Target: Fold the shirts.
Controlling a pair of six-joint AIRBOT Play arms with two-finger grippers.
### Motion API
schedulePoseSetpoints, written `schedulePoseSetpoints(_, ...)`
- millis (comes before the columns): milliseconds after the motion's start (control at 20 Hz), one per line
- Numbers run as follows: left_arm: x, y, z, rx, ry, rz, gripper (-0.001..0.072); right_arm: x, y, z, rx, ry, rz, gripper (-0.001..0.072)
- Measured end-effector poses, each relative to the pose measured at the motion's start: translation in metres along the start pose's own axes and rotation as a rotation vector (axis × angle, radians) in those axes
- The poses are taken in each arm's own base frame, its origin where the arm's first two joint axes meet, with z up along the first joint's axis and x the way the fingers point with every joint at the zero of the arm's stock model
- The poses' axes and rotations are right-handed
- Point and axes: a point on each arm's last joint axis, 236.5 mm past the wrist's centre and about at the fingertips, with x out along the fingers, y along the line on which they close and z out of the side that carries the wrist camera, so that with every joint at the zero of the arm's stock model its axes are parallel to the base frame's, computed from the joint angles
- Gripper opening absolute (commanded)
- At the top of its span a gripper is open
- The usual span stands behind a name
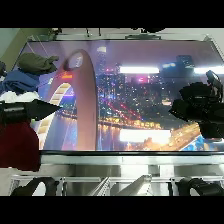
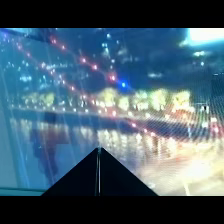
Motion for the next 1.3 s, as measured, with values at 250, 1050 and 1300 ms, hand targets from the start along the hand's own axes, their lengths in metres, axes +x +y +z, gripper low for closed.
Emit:
schedulePoseSetpoints(250,-0.004,0.001,0.005,-0.013,-0.017,0.014,0.0241,0.0,0.0,0.0,0.0,0.0,0.0,0.0013)
schedulePoseSetpoints(1050,-0.091,0.229,0.262,-0.007,-0.468,0.551,0.0714,0.001,0.0,0.0,0.0,0.002,-0.002,0.0013)
schedulePoseSetpoints(1300,-0.015,0.37,0.304,0.037,-0.424,0.666,0.0706,0.001,0.0,0.0,0.0,0.001,-0.001,0.0013)
